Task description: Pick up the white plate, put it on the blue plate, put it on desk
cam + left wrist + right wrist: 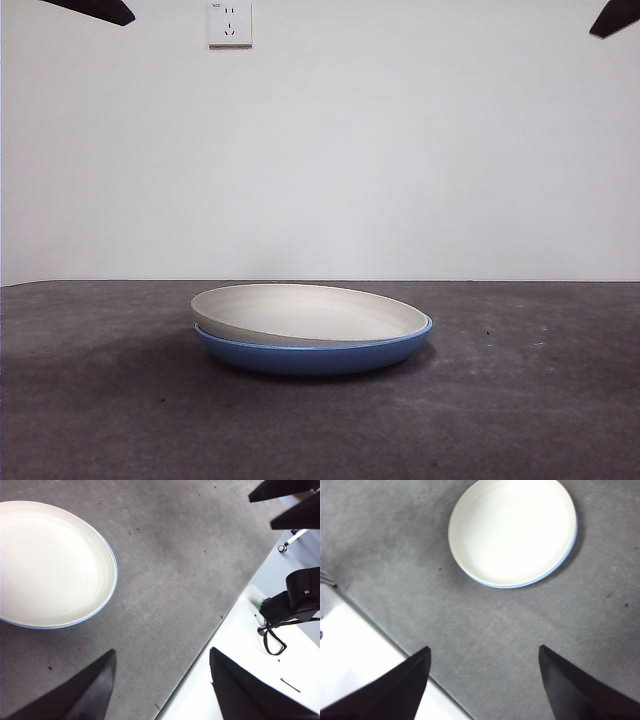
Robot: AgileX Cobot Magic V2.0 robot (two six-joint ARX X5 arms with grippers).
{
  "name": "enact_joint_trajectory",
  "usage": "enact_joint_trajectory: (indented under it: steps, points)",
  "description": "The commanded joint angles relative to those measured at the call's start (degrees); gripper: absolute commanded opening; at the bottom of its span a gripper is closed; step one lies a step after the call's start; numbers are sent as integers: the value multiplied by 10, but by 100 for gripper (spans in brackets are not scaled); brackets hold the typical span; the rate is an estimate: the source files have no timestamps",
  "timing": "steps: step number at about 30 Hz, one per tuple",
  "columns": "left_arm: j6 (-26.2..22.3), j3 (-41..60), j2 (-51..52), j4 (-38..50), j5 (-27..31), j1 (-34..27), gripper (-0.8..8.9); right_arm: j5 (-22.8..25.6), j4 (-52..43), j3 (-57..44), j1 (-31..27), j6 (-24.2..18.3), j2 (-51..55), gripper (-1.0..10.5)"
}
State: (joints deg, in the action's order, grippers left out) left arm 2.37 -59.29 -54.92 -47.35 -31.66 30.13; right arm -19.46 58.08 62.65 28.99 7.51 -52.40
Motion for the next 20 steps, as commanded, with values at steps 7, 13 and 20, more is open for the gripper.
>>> enact_joint_trajectory:
  steps: [7, 13, 20]
  points:
    - [-8, -5, -4, 6, -2, 3, 303, -2, 7, 9, 40, -9, 4, 340]
    - [-8, -5, -4, 6, -2, 3, 303, -1, 7, 9, 46, -9, 4, 340]
    - [-8, -5, -4, 6, -2, 3, 303, -1, 7, 9, 46, -9, 4, 340]
